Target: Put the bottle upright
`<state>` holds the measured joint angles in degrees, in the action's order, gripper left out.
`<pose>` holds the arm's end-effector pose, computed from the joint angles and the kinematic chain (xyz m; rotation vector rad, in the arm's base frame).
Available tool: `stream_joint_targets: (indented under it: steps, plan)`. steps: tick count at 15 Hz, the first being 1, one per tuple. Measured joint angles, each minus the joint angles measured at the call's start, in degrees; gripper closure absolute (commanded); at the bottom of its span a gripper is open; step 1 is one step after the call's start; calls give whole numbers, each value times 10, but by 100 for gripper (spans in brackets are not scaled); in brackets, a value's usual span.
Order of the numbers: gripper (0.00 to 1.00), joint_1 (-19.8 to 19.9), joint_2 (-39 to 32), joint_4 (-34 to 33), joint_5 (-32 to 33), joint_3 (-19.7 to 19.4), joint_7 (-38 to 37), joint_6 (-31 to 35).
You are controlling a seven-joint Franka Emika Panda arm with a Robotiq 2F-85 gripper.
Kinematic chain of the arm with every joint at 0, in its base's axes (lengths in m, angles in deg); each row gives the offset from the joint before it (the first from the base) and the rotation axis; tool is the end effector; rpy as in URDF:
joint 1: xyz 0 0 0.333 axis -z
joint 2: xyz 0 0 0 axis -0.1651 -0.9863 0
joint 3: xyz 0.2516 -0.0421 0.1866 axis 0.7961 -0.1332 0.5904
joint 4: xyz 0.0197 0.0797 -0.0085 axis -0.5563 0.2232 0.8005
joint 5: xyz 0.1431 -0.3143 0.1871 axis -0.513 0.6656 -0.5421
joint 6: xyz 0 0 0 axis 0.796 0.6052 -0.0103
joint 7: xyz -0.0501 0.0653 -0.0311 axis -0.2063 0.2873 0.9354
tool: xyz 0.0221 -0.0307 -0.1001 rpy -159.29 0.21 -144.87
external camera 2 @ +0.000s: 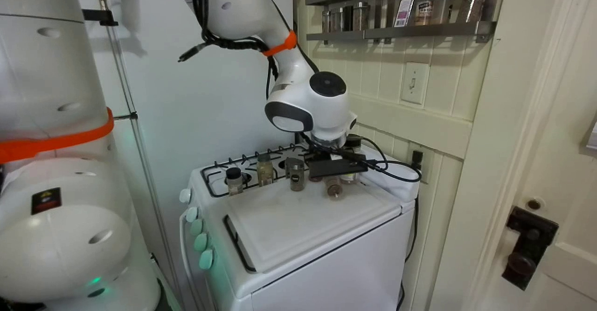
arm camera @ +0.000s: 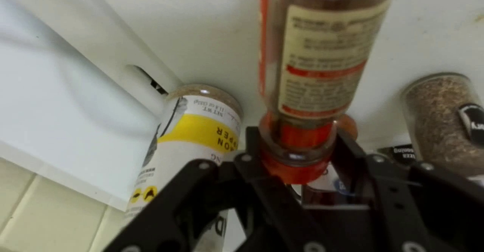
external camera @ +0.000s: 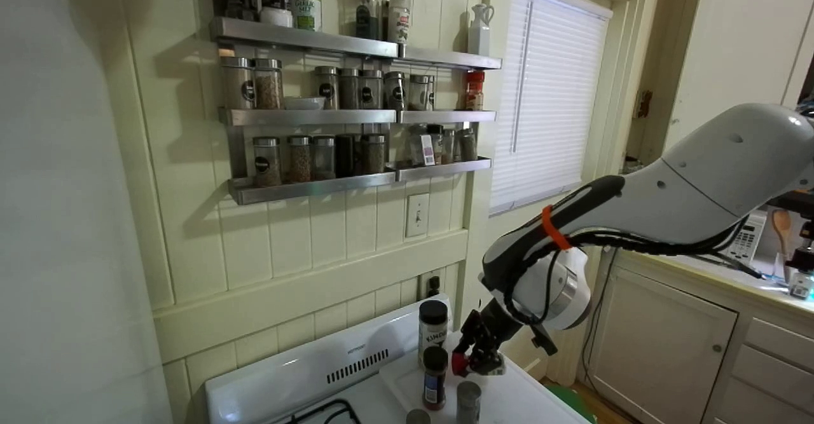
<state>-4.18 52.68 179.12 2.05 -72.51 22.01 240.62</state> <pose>0.4673 -0.0098 0.2852 -2.6415 -1.2319 -0.8404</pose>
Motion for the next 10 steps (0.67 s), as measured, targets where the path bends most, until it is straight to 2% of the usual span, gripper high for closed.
stream_joint_targets:
  steps: [5, 10]
  plan:
    - [75, 1, 76, 39, -70, -1, -9, 10]
    - [75, -12, 137, 59, -233, 15, -14, 103]
